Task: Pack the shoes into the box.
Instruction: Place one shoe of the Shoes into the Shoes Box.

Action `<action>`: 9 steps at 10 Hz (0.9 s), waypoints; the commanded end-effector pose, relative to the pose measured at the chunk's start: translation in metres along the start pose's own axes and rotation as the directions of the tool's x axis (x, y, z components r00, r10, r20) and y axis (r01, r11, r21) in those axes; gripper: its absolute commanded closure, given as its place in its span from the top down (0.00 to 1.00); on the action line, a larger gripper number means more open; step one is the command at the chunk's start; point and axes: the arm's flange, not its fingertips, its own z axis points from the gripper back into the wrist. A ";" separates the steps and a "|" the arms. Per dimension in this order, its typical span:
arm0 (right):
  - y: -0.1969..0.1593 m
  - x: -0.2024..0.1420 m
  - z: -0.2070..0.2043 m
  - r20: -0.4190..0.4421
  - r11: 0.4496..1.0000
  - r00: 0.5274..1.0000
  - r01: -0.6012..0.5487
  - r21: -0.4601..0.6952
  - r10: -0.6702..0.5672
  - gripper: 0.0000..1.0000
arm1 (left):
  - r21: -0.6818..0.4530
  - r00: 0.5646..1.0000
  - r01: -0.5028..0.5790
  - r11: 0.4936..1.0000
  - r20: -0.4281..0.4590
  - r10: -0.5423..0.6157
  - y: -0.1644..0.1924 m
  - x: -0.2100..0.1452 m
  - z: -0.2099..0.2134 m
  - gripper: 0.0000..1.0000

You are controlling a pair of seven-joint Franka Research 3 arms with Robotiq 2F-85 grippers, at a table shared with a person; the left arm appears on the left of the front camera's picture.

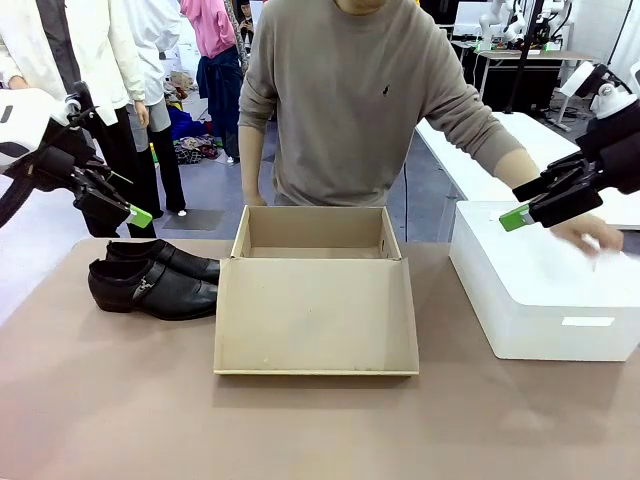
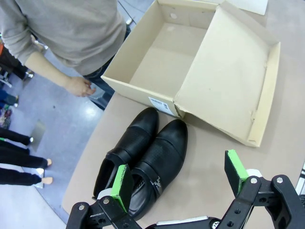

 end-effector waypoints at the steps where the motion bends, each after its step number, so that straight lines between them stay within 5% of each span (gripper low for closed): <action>1: -0.001 0.001 -0.002 0.012 1.000 1.000 -0.007 0.010 0.007 1.00 | -0.009 1.000 0.009 1.000 0.008 -0.009 0.002 -0.002 0.000 1.00; 9: -0.001 0.001 -0.002 0.012 1.000 1.000 -0.007 0.010 0.007 1.00 | -0.009 1.000 0.009 1.000 0.008 -0.009 0.002 -0.002 0.000 1.00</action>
